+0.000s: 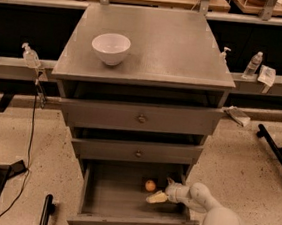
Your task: Place orange into bottom drawer
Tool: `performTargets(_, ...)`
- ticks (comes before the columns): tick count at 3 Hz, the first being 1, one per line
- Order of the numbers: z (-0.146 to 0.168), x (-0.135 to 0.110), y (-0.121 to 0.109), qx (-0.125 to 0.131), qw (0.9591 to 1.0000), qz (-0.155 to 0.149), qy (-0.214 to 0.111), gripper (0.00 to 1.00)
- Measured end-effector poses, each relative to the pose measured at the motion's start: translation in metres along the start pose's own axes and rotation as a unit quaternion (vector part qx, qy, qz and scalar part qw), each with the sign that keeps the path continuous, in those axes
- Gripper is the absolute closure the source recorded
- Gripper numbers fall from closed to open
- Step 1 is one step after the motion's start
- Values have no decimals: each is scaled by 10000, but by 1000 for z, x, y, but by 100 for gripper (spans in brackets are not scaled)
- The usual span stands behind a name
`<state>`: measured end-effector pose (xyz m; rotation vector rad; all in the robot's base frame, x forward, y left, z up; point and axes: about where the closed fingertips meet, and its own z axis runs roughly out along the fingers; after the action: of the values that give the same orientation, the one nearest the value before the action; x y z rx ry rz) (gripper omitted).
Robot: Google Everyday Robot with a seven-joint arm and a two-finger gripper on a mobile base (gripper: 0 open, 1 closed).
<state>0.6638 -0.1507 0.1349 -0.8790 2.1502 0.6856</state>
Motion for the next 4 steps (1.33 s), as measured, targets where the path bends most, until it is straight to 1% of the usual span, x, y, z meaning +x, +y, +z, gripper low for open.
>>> performTargets(1,0,0,0,0,10000,0,0,0)
performTargets(2,-5,-7,3,-110,9997,14,-224,0)
performTargets(3,-35,-24,2,-91,9978,-65,-657,0)
performTargets(4,-59,-30,5,-8,9968,-139,-786,0)
